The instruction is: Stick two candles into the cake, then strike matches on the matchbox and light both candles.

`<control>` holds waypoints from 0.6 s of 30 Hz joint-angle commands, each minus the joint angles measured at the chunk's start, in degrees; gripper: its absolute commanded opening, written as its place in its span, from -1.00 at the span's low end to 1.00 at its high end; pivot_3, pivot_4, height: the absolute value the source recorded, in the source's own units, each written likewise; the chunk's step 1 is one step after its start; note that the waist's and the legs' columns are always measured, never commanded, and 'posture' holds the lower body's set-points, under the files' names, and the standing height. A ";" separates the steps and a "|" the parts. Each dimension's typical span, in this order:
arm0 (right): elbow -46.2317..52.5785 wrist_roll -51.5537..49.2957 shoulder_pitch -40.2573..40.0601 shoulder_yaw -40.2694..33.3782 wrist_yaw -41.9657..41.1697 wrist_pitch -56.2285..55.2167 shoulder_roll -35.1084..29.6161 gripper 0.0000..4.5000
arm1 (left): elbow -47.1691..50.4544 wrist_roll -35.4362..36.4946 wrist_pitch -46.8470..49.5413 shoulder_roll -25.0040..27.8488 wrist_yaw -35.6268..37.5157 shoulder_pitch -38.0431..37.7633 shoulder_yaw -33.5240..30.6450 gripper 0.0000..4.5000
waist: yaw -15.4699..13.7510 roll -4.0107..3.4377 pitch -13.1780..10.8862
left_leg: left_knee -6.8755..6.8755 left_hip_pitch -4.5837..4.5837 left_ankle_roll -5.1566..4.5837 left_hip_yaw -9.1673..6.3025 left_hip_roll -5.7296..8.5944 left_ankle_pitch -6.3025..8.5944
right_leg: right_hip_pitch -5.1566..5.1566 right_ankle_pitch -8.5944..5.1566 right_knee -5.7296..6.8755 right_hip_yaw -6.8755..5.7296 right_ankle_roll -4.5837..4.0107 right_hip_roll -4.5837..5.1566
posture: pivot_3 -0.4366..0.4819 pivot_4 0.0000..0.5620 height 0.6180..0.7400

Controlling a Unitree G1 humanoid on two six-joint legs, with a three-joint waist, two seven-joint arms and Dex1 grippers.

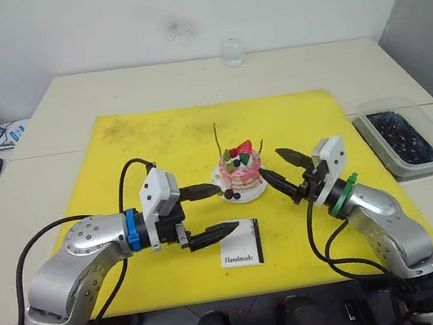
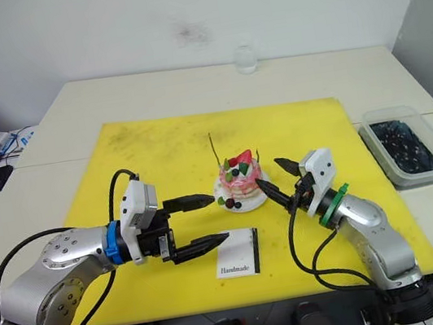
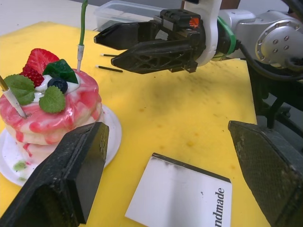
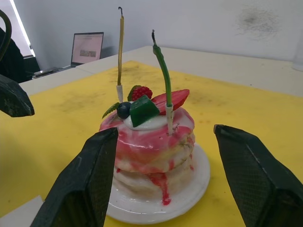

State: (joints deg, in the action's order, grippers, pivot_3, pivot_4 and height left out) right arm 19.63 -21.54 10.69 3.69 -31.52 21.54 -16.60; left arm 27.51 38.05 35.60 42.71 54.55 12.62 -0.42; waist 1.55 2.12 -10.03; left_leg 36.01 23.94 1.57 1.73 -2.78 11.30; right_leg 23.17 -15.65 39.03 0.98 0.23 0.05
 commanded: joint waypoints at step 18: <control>-3.67 2.38 6.32 0.94 5.18 0.21 4.91 -0.71 | 0.97 -0.07 -2.06 -0.32 1.13 1.02 -0.06 1.00 | -0.01 0.00 0.00 | -0.01 0.04 0.00 0.00 0.00 0.00 | 0.02 0.00 -0.02 -0.01 0.00 -0.01 | -0.05 -0.47 1.00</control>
State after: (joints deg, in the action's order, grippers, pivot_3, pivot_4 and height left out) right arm 15.14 -19.14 15.81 4.63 -26.13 23.05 -12.01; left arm 27.50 37.84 34.60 42.53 55.41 12.85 -0.25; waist 1.54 2.12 -10.03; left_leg 36.01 23.98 1.57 1.72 -2.78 11.30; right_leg 23.19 -15.66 39.02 0.96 0.23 0.04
